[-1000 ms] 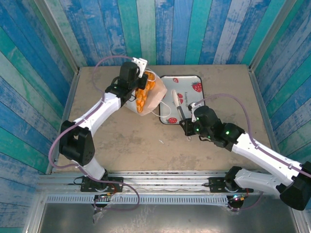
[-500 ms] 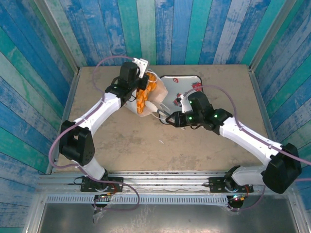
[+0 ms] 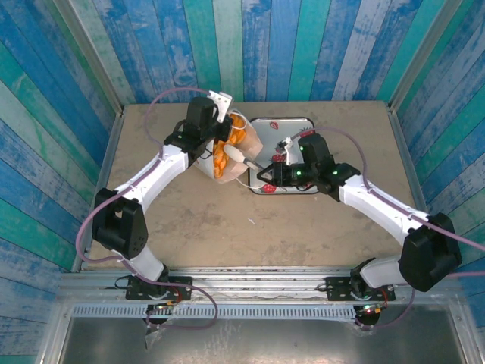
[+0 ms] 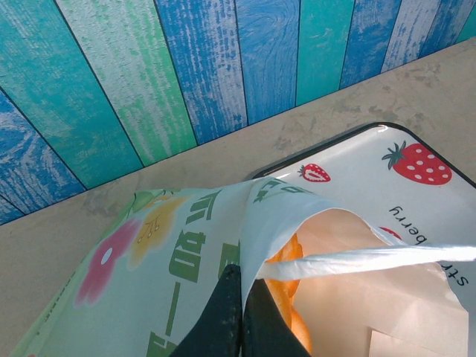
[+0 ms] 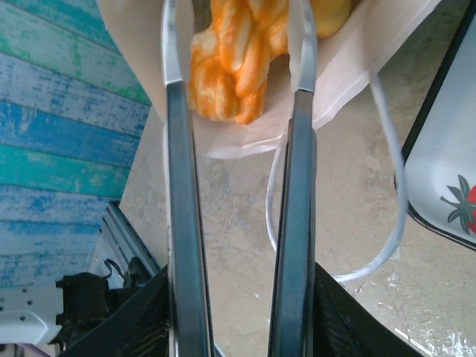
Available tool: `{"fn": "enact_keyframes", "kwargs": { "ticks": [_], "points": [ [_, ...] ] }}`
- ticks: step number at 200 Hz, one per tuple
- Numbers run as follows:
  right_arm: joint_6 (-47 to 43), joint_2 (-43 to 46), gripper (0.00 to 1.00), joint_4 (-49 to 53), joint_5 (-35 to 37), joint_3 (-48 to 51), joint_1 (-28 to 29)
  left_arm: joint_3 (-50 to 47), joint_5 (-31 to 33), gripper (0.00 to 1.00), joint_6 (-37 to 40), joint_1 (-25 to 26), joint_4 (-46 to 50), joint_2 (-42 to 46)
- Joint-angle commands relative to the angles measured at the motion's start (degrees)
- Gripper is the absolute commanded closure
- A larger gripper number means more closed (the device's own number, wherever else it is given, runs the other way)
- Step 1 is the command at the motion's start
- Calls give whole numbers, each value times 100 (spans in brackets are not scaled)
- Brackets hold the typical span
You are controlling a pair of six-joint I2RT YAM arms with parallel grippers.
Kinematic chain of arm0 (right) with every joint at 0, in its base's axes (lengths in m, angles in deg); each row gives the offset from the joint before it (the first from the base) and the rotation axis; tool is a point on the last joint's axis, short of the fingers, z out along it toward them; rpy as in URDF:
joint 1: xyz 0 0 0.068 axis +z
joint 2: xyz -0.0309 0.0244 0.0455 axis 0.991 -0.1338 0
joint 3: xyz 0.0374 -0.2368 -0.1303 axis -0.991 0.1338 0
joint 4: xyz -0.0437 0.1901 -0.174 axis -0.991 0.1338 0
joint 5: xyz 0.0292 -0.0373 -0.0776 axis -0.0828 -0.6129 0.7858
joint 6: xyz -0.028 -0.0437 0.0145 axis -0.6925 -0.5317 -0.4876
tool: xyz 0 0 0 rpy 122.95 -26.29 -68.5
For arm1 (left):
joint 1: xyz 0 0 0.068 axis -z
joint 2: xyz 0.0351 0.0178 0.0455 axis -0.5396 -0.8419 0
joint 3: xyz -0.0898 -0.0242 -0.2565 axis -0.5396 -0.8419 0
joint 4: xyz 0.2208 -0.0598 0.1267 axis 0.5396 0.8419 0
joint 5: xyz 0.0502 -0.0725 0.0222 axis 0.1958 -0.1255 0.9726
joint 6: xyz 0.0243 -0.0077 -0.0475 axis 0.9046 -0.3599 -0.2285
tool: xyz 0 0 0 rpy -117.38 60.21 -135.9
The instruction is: Take the fake bread out of the paper bag
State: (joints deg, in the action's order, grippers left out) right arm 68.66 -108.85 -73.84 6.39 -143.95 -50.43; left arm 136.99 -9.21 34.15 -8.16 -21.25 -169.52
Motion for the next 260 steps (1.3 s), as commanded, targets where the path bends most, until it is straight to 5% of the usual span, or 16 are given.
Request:
{"fn": "enact_keyframes", "kwargs": {
  "ticks": [1, 260],
  "points": [
    [88, -87, 53, -305, -184, 57, -97, 108, -112, 100, 23, 25, -365, 378],
    [455, -1112, 52, -1610, -658, -214, -217, 43, -216, 100, -53, 29, -392, 456]
  ]
}}
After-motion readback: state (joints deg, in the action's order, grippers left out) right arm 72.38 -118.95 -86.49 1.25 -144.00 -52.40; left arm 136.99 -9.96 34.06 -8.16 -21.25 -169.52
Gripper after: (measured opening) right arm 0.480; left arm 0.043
